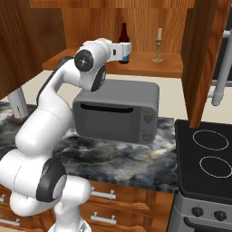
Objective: Get the candle and the beer from the cabinet and move them to the dining counter.
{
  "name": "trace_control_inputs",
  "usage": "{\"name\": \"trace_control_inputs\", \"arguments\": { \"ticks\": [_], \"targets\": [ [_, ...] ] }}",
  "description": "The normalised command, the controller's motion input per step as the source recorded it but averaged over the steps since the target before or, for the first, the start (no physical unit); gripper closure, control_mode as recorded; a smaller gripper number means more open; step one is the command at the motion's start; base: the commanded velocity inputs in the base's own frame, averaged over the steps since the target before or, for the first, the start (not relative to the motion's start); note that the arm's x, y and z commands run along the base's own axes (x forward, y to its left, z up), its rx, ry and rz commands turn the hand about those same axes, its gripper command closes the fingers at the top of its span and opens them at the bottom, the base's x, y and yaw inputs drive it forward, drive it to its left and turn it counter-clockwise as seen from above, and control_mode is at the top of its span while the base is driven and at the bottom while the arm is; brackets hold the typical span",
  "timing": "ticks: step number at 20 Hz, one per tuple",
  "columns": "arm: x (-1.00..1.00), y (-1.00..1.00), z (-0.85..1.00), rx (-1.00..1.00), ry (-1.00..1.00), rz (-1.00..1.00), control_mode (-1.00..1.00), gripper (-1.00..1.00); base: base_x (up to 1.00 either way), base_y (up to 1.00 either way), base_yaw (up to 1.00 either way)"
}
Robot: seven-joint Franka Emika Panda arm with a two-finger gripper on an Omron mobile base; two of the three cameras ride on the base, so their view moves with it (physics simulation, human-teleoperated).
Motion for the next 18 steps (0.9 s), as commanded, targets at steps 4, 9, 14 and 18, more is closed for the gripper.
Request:
{"name": "trace_control_inputs", "arguments": {
  "ticks": [4,9,14,18],
  "targets": [
    [0.29,-0.11,0.22,0.02,0.09,-0.03,-1.00,-1.00,0.00,0.00,0.00],
    [0.28,-0.06,0.21,0.03,0.11,0.00,-1.00,-1.00,0.00,0.00,0.00],
    [0.29,-0.14,0.16,0.03,0.07,0.00,-1.00,-1.00,0.00,0.00,0.00],
    [0.23,-0.12,0.00,0.00,0.00,0.00,-1.00,-1.00,0.00,0.00,0.00]
  ]
}}
